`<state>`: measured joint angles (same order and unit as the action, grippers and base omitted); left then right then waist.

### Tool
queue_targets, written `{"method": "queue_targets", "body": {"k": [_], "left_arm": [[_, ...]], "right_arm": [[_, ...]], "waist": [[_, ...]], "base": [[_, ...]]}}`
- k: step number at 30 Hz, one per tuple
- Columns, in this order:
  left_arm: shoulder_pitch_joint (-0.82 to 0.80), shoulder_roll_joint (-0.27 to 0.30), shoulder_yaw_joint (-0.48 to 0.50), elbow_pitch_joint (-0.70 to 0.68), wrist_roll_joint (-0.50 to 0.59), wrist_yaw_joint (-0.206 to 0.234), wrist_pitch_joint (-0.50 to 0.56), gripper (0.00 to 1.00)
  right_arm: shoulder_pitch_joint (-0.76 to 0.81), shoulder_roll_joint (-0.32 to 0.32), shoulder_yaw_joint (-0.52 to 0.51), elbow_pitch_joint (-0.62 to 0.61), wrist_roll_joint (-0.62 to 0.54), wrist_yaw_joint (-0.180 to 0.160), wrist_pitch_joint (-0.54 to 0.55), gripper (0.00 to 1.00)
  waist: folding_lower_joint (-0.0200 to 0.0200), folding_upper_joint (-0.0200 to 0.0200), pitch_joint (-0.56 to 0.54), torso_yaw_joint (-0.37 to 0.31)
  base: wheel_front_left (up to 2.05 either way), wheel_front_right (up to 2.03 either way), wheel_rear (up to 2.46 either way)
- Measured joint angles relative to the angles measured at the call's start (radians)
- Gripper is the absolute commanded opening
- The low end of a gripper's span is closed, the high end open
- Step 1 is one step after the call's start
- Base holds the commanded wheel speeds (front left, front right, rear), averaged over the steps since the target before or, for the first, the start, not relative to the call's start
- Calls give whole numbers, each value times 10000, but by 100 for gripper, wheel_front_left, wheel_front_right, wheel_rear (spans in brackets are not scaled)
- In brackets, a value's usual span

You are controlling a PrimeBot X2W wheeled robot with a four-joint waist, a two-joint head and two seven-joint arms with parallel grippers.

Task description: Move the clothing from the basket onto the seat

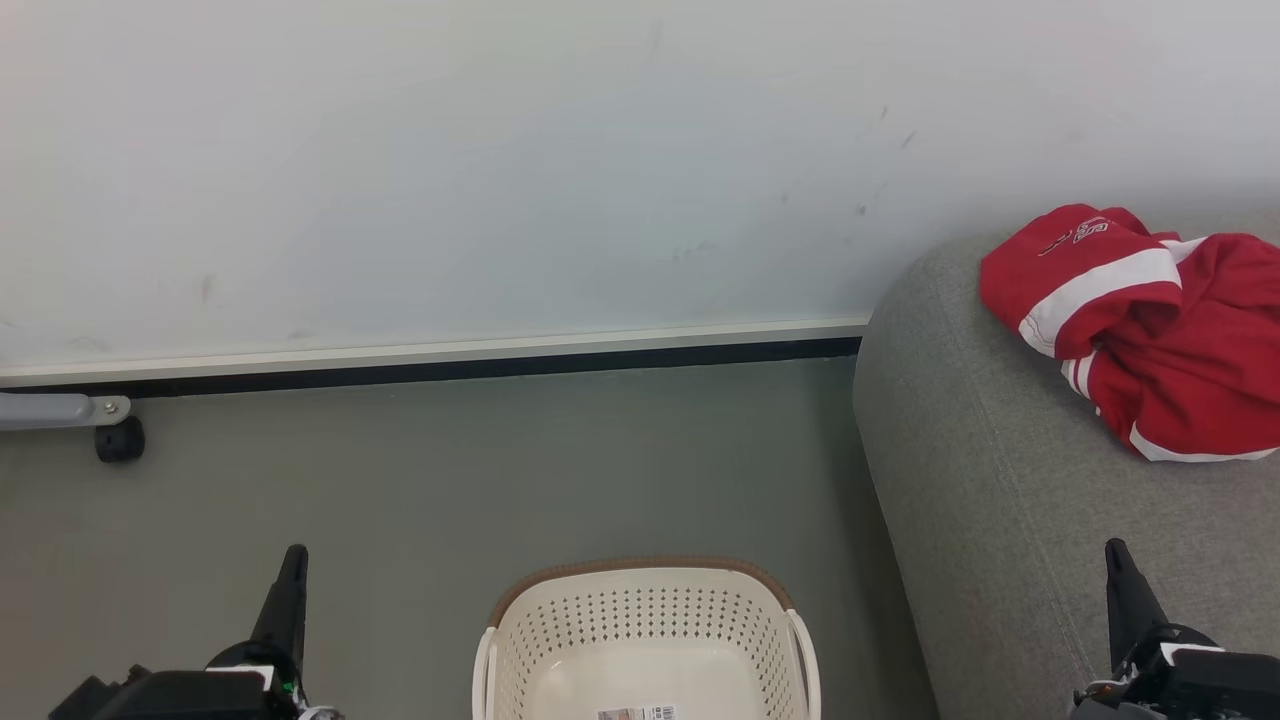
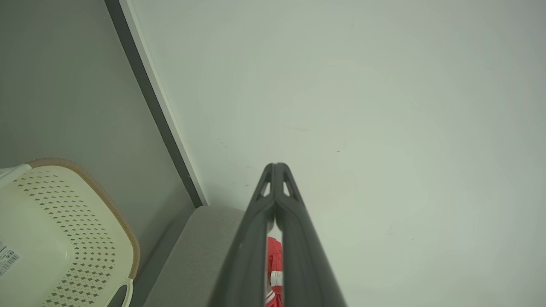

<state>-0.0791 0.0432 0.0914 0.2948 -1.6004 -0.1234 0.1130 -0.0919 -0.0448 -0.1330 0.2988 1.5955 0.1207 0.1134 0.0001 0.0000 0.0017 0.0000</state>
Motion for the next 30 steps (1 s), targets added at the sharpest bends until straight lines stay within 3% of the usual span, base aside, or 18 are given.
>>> {"method": "queue_targets", "body": {"k": [30], "left_arm": [[0,0,-2,6,0,0,0,0]], "right_arm": [[0,2,0,-2,2,25,-2,0]], "waist": [[0,0,0,0]], "base": [[0,0,0]]}}
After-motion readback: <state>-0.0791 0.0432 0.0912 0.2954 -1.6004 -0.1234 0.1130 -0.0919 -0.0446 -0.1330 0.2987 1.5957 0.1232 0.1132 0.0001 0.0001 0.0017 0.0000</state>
